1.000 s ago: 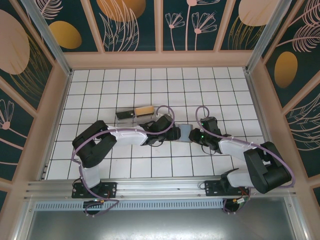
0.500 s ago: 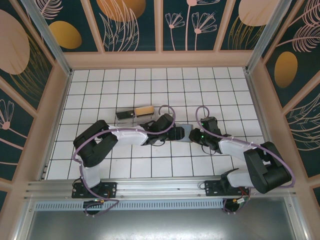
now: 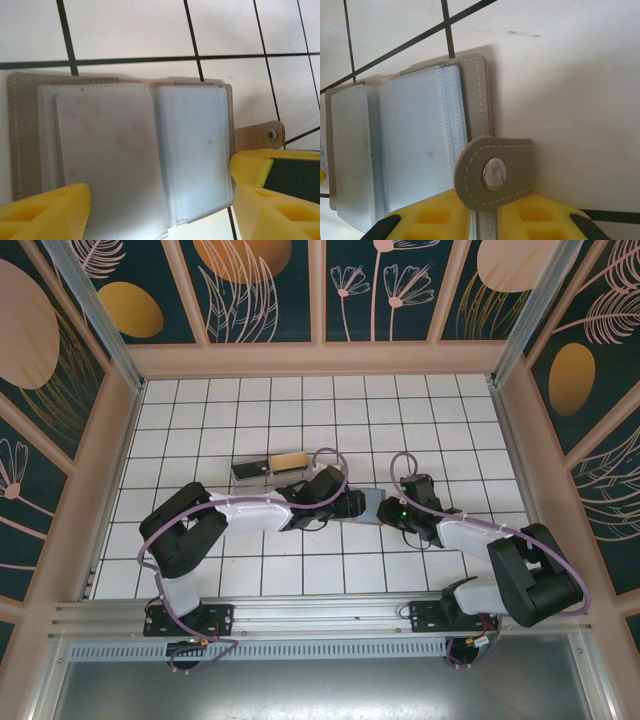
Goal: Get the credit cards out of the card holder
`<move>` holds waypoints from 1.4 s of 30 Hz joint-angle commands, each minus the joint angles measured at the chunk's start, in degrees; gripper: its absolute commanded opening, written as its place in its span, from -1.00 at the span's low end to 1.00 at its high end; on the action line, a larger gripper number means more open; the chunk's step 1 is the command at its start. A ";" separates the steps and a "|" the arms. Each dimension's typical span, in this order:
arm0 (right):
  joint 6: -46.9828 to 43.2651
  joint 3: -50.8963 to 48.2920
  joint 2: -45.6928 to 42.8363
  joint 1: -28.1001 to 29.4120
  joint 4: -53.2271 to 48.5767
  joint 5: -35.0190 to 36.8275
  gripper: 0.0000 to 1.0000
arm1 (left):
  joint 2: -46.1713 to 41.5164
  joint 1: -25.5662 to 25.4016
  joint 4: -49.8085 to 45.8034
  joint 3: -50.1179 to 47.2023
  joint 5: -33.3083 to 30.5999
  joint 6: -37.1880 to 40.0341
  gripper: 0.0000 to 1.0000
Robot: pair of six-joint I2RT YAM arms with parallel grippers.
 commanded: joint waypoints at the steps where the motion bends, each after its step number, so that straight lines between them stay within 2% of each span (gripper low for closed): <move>1: 1.14 -0.88 0.48 0.54 1.10 -0.88 -0.54 | -1.31 0.47 -1.94 -1.00 -2.26 0.21 0.51; 7: 1.21 -0.96 0.48 0.58 1.05 -0.88 -0.54 | 0.20 0.52 -2.18 -0.66 -1.30 0.11 0.51; 33: 1.32 -1.10 0.99 0.86 1.35 -0.88 -0.54 | 0.37 0.56 -3.61 -1.38 -4.11 -1.71 0.47; 42: 1.41 -1.10 1.19 1.03 1.64 -0.97 -0.54 | 1.37 0.51 -2.97 -1.21 -2.43 -1.53 0.47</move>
